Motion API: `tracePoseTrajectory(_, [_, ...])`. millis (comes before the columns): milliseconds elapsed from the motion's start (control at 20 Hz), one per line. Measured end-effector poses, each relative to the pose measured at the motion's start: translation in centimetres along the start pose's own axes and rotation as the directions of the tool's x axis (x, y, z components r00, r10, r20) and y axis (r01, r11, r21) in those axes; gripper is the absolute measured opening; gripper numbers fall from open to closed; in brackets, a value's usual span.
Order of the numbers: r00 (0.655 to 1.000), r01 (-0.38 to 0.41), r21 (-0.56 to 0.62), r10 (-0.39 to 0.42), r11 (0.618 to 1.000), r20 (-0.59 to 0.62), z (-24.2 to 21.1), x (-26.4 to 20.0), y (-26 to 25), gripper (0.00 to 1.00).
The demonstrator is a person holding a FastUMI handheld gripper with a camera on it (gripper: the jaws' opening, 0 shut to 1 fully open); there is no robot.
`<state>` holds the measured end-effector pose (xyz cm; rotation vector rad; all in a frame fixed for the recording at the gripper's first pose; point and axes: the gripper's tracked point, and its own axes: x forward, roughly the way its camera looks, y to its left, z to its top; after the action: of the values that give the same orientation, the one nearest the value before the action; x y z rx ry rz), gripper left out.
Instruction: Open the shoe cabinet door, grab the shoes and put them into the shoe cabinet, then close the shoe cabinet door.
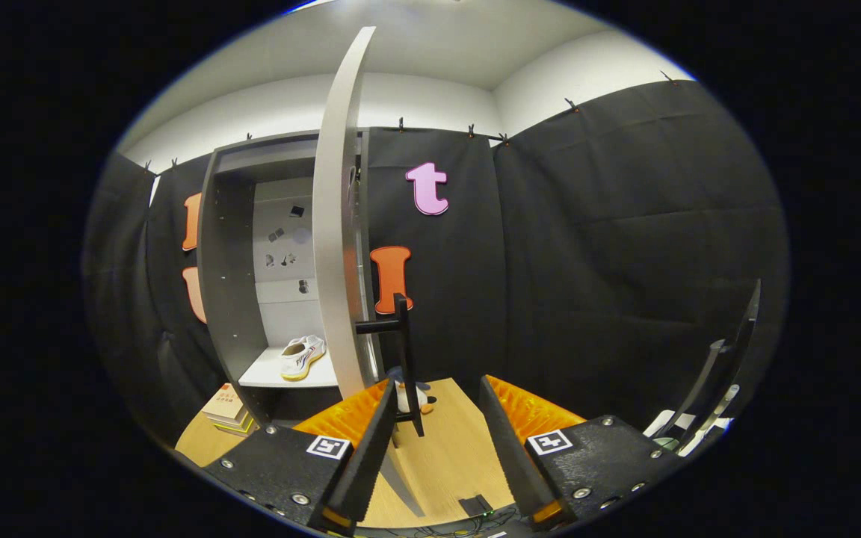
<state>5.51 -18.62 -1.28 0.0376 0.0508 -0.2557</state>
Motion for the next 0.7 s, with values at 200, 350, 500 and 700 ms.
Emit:
tracePoseTrajectory(200, [0.996, -0.085, 0.023, 0.085, 0.996, -0.002, -0.4, -0.9, 3.2, 0.72])
tracePoseTrajectory(350, [0.988, -0.157, 0.014, 0.157, 0.987, -0.002, -0.7, -0.9, 6.3, 0.72])
tracePoseTrajectory(500, [0.974, -0.224, 0.013, 0.224, 0.974, -0.009, -0.8, -0.9, 8.8, 0.72])
tracePoseTrajectory(700, [0.955, -0.297, 0.012, 0.297, 0.955, -0.008, -1.0, -0.8, 11.8, 0.72])
